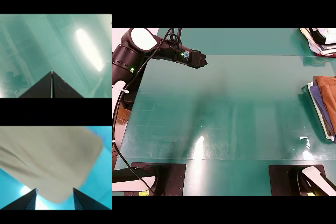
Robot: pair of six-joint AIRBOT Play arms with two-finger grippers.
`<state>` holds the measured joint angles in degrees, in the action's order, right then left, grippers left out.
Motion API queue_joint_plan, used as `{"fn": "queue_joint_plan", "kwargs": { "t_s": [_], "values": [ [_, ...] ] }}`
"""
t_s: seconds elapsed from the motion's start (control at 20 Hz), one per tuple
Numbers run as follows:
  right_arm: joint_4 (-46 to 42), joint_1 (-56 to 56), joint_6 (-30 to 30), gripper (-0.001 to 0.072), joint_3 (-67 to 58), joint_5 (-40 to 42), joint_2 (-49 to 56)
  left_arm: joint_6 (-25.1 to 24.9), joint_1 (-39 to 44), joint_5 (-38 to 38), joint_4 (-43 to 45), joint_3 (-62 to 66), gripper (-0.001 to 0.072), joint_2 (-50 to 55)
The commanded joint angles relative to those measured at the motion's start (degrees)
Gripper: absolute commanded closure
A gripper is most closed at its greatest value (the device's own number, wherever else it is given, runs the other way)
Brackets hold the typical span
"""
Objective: Fold the shirts.
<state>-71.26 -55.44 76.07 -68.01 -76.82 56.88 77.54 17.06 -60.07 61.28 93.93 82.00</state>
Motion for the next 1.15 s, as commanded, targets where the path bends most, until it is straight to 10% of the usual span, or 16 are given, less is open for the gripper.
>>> {"fn": "queue_joint_plan", "kwargs": {
  "t_s": [0.0, 0.3, 0.55, 1.1],
  "values": [
    [12.6, 5.6, 0.0, 0.0188, -5.7, 3.0, -0.1, 0.0, 0.0, 0.1, 0.0, 0.0, 0.0681, 0.0],
    [14.4, 34.5, 0.0, 0.0199, -9.9, 8.8, 0.0, 0.0, 0.0, -0.6, -0.2, 0.0, 0.0681, 0.0],
    [7.4, 53.3, -0.1, 0.0686, -9.9, 9.8, 3.2, 0.0, 0.0, 1.6, -0.2, 0.0, 0.0681, 0.0],
    [5.2, 60.2, -0.1, 0.0693, -9.9, 8.9, 7.0, 0.0, 0.0, 2.6, -0.2, 0.0, 0.0681, 0.0]
  ]
}}
